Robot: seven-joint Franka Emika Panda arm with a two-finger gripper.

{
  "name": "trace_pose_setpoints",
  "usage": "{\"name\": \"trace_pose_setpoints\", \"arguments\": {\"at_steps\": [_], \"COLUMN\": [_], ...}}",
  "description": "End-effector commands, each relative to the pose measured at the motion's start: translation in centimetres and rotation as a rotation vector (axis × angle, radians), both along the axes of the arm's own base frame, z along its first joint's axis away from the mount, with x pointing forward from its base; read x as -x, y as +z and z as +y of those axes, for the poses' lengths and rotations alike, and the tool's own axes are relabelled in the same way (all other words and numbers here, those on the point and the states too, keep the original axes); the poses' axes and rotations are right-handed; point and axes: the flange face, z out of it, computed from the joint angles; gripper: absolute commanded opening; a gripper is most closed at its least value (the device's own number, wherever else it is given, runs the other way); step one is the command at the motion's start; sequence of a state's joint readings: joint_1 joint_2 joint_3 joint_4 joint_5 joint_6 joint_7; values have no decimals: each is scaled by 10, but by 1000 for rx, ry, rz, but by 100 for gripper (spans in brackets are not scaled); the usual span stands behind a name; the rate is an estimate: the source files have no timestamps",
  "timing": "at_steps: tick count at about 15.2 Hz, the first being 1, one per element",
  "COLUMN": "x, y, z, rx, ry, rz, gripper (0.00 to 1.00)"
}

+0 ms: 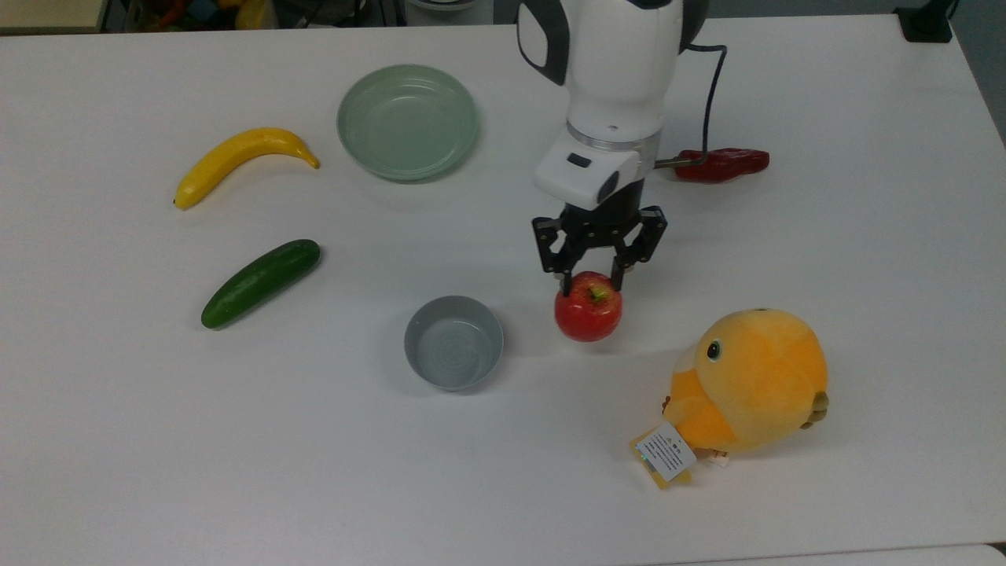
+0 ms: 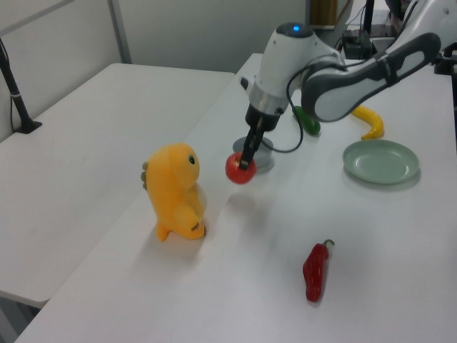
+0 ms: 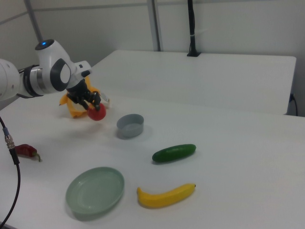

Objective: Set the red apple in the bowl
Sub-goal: 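Carry the red apple over the small grey bowl and lower it in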

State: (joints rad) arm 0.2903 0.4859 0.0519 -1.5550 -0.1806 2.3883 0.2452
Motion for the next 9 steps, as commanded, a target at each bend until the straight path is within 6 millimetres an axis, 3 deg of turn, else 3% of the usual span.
{"name": "trace_pose_setpoints", "arguments": {"at_steps": [1, 7, 9], "x": [-6, -25, -26], "y": [24, 35, 32], "z": [-36, -96, -104], "rx": [10, 12, 19], "ry": [-66, -139, -146], "rz": [-46, -141, -138], "gripper": [39, 39, 39]}}
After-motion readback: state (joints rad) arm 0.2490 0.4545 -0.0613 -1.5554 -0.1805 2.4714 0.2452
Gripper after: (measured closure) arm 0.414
